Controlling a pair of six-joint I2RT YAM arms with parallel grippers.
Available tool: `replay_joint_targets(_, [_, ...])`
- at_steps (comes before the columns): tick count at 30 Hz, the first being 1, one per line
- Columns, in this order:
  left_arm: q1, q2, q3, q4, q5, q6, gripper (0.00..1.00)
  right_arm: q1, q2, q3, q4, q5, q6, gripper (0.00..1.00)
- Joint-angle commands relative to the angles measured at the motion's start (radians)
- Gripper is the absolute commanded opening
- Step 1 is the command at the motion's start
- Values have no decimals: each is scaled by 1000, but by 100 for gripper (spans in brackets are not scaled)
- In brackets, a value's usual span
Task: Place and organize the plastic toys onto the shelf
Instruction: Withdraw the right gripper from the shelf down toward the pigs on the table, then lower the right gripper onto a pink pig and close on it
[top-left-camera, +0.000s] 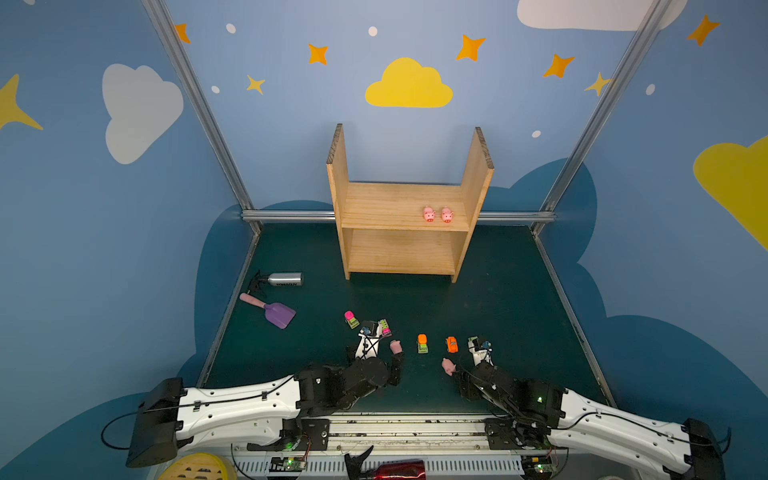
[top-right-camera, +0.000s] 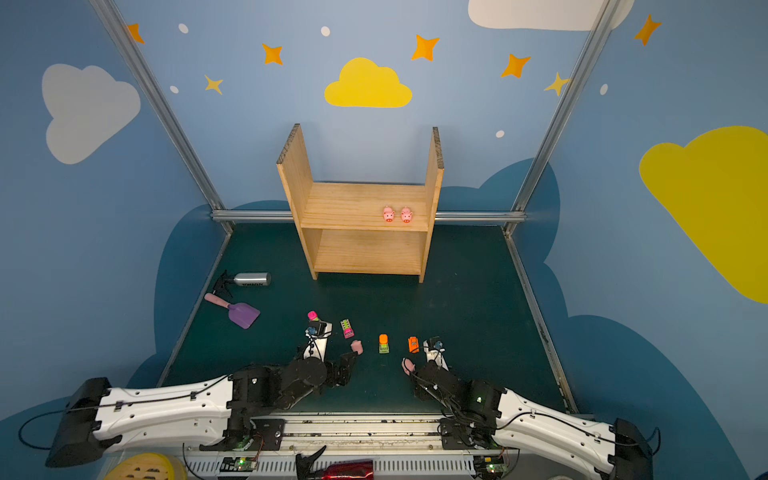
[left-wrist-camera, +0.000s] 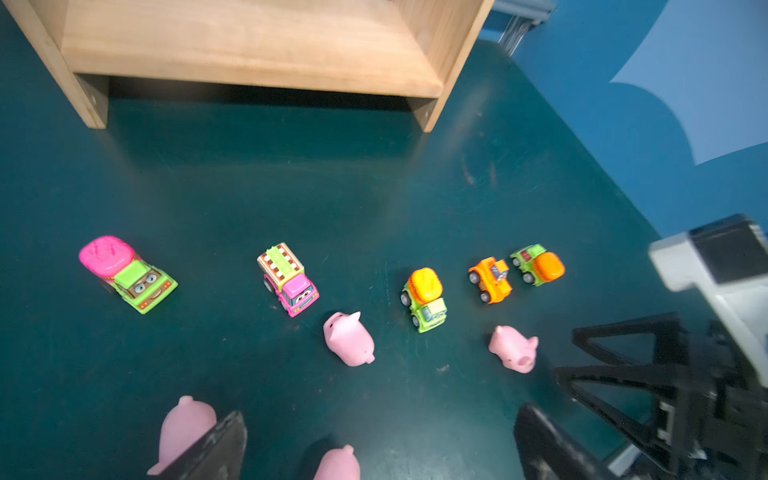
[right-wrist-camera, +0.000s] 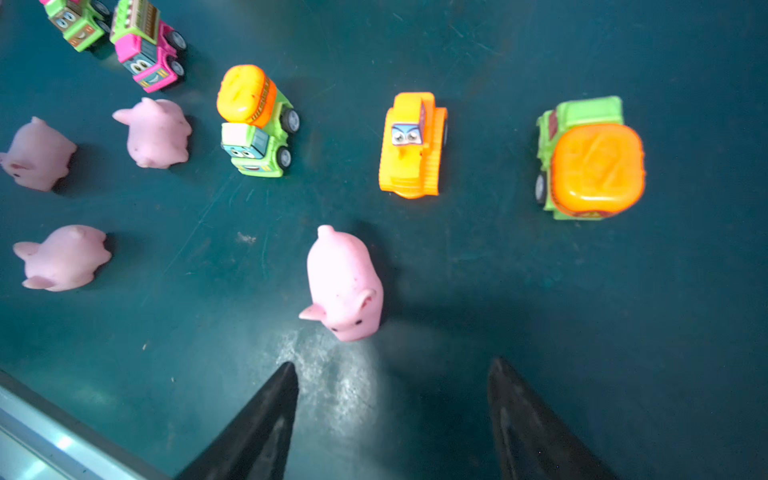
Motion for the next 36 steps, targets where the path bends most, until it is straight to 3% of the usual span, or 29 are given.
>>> replay_joint_targets(1, [38,32,37,48,74,43,100,6,22,-27,97,-4,-23,69])
replay_joint_targets(15, [125,-50,13,10,95,41,100,-1,196,-36,292,9,-88,69])
replay_joint_targets(23, [135,-180,-68,-23,70,4,100,-8,329,-5,372,-8,-102,67])
replay_joint_targets(36, [154,-458,-165,-148,27,-33,100,-2,563,103,402,-41,-99,55])
